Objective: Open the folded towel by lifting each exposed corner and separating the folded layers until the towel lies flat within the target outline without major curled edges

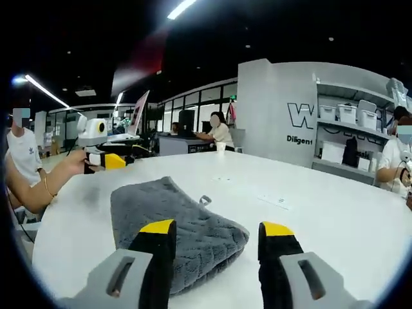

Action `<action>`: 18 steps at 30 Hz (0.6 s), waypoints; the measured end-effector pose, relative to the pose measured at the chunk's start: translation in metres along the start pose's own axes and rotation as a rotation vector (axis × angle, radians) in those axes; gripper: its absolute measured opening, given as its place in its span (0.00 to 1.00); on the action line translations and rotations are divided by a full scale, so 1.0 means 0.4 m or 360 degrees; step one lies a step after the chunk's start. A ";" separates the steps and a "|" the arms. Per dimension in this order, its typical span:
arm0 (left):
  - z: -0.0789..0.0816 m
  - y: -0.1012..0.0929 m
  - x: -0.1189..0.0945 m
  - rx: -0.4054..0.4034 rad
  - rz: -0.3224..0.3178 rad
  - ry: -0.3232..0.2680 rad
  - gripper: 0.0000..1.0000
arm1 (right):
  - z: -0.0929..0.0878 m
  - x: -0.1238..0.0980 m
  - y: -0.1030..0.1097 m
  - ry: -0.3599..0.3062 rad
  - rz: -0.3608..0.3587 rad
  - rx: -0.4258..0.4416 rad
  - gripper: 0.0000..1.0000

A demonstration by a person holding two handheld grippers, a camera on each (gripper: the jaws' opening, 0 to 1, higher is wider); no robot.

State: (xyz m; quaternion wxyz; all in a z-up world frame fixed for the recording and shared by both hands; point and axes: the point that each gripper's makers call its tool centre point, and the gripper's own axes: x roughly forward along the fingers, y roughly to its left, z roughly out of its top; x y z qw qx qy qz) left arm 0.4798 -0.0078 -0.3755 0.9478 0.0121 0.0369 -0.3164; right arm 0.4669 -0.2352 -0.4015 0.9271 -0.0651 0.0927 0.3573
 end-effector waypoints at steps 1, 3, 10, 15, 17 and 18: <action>-0.004 -0.001 0.008 0.0005 -0.0009 0.0015 0.80 | -0.001 0.002 -0.002 0.0002 -0.0001 -0.0003 0.48; -0.007 -0.001 0.017 0.0020 -0.0016 0.0033 0.79 | -0.008 0.010 -0.012 0.0017 -0.0009 0.0000 0.48; -0.042 0.028 0.050 0.0072 0.0019 0.0112 0.75 | -0.046 0.023 -0.020 0.0069 -0.0021 0.0048 0.46; -0.058 0.028 0.054 0.0036 -0.0012 0.0112 0.75 | -0.054 0.022 -0.019 0.0089 -0.0017 0.0049 0.46; -0.067 0.033 0.058 -0.0004 -0.0016 0.0101 0.75 | -0.056 0.023 -0.021 0.0089 -0.0018 0.0059 0.45; -0.070 0.034 0.061 -0.0032 -0.0019 0.0082 0.75 | -0.059 0.024 -0.025 0.0088 -0.0023 0.0069 0.45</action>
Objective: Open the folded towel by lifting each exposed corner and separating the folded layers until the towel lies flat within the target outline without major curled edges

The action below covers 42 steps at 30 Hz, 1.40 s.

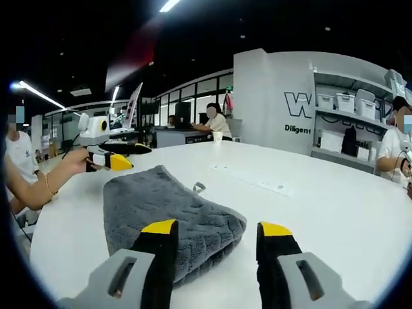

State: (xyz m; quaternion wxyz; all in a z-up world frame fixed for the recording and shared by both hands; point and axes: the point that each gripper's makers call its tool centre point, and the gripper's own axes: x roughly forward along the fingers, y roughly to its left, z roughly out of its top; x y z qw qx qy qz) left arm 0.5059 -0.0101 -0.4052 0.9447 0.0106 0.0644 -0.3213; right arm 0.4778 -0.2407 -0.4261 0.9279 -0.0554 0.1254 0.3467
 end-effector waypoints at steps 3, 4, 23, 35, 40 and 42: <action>-0.007 0.007 0.004 -0.0033 0.0002 -0.0005 0.76 | -0.006 0.003 -0.007 0.0004 -0.0011 0.0018 0.44; -0.011 0.011 0.005 -0.0031 0.0013 -0.0007 0.76 | -0.009 0.005 -0.009 0.0007 -0.0015 0.0020 0.43; -0.081 -0.013 0.028 -0.0117 -0.0084 0.0042 0.55 | -0.050 0.022 0.004 0.0073 0.0016 0.0049 0.34; -0.116 -0.013 0.042 -0.0306 -0.0112 0.0090 0.46 | -0.068 0.033 -0.004 0.0072 0.0037 0.0161 0.33; -0.111 -0.034 0.045 -0.0278 -0.0173 0.0065 0.36 | -0.068 0.034 0.004 0.0061 0.0056 0.0184 0.29; -0.112 -0.035 0.045 -0.0253 -0.0165 0.0066 0.36 | -0.067 0.034 0.007 0.0053 0.0065 0.0187 0.26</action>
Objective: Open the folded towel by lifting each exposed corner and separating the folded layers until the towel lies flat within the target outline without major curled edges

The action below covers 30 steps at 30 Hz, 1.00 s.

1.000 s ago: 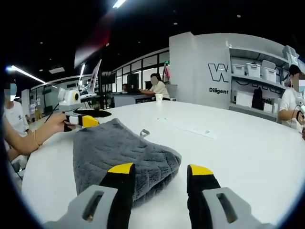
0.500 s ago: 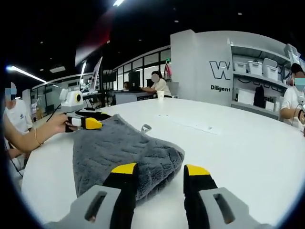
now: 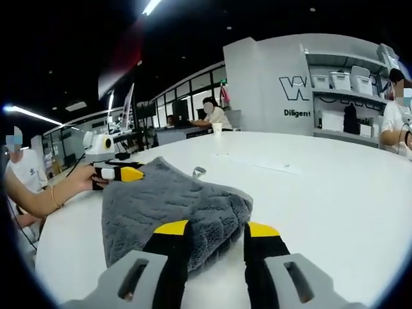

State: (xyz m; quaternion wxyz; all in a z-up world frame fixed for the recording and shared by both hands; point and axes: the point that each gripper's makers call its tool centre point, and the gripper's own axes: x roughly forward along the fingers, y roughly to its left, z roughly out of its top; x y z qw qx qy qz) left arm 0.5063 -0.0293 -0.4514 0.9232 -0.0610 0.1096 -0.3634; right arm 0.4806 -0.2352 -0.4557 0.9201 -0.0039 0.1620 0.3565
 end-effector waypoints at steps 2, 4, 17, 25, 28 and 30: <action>0.000 0.000 0.000 -0.0002 -0.0001 -0.0002 0.35 | 0.000 0.001 0.004 -0.0005 0.0012 0.0001 0.23; -0.004 -0.005 0.000 0.0017 0.0002 0.0007 0.33 | 0.001 0.002 0.008 -0.0010 0.0023 -0.0001 0.21; 0.011 -0.036 0.001 0.0133 -0.0064 -0.0061 0.08 | 0.017 0.004 0.031 -0.0064 0.0064 0.0001 0.06; 0.010 -0.036 0.000 0.0151 -0.0045 -0.0043 0.07 | 0.017 0.000 0.034 -0.0078 0.0067 0.0003 0.06; 0.015 -0.035 -0.003 0.0134 -0.0021 -0.0050 0.06 | 0.021 -0.001 0.035 -0.0095 0.0067 -0.0005 0.04; 0.016 -0.039 -0.006 0.0138 -0.0018 -0.0047 0.06 | 0.026 -0.001 0.036 -0.0100 0.0067 0.0007 0.03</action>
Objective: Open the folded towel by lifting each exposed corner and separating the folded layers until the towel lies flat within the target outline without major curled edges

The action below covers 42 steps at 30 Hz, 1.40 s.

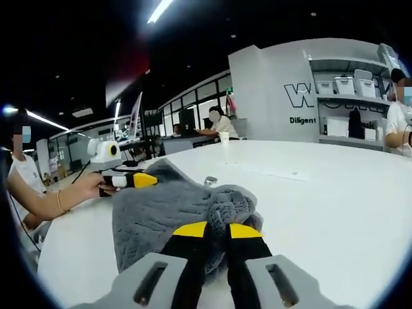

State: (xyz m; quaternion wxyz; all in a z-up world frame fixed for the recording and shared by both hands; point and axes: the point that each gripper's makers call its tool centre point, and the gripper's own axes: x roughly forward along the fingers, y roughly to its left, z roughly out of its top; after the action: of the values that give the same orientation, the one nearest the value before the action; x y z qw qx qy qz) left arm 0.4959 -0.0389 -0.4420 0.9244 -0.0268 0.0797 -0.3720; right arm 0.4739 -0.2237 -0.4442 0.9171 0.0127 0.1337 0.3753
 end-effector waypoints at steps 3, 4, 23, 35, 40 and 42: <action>0.002 -0.001 -0.004 0.0038 0.0000 0.0023 0.05 | 0.026 -0.002 0.014 -0.0057 0.0034 0.0101 0.01; 0.004 -0.001 -0.004 0.0037 0.0000 0.0024 0.05 | 0.026 -0.004 0.015 -0.0036 0.0029 0.0035 0.01; 0.053 -0.042 -0.050 0.0073 0.0006 -0.0039 0.05 | 0.062 -0.031 0.071 -0.0092 0.0078 0.0009 0.00; 0.062 -0.094 -0.092 0.0207 -0.0006 -0.0032 0.05 | 0.076 -0.075 0.146 -0.0145 0.0093 -0.0046 0.00; 0.058 -0.122 -0.122 0.0234 -0.0030 -0.0032 0.05 | 0.075 -0.103 0.184 -0.0179 0.0117 -0.0050 0.00; 0.054 -0.129 -0.133 0.0239 -0.0036 -0.0032 0.05 | 0.068 -0.110 0.193 -0.0177 0.0117 -0.0055 0.00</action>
State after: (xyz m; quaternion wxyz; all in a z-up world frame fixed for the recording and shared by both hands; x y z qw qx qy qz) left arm 0.4265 -0.0396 -0.4084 0.9203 0.0381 0.0420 -0.3871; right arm 0.3979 -0.1965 -0.3980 0.9089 0.0224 0.0754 0.4096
